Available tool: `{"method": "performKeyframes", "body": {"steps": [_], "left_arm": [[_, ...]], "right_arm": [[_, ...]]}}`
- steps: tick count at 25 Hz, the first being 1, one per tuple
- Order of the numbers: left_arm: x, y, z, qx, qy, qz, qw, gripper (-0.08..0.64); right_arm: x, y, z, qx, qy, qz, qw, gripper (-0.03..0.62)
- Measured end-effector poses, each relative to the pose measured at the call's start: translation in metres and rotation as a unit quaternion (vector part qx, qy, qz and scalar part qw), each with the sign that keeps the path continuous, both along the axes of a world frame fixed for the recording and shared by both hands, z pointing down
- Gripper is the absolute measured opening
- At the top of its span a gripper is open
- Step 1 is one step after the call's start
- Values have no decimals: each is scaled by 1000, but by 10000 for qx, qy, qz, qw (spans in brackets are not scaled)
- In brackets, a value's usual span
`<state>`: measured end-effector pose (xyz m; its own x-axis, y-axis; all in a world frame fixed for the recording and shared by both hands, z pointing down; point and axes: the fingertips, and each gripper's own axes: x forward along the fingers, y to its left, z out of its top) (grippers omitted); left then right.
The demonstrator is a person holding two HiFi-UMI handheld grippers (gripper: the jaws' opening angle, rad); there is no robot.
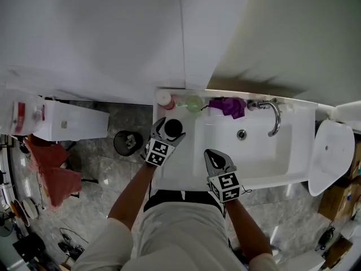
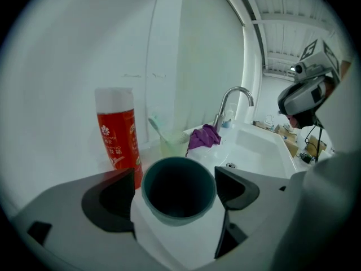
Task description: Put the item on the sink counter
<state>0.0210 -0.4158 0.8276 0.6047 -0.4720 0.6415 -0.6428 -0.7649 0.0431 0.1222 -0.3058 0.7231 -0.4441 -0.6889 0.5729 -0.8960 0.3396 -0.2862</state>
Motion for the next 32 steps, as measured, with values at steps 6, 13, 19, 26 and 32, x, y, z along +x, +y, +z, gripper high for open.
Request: {"method": "performKeyframes", "body": {"steps": [6,13,19,26,32], "left_arm": [[1,2,-23,113,36,-127,9998,437],[-7,20,-71,457,168,-273,9984,436],[-27,45,-113,648,242,-409,9968,436],[-64,72,-182,1091,685,-649,9895,412],[-102,112,-229,1388,971,-767,9826,348]], "right_arm": [[3,1,-13,216,-21,-203,9996,11],[1,4,-32,441,-70,-384,9983,11],[-10,2,-57,717,-25,-427,9965,11],[-29,13,-87,1019,66,-231,9945,11],[-47,42,-113,1223,128,87,9924,11]]}}
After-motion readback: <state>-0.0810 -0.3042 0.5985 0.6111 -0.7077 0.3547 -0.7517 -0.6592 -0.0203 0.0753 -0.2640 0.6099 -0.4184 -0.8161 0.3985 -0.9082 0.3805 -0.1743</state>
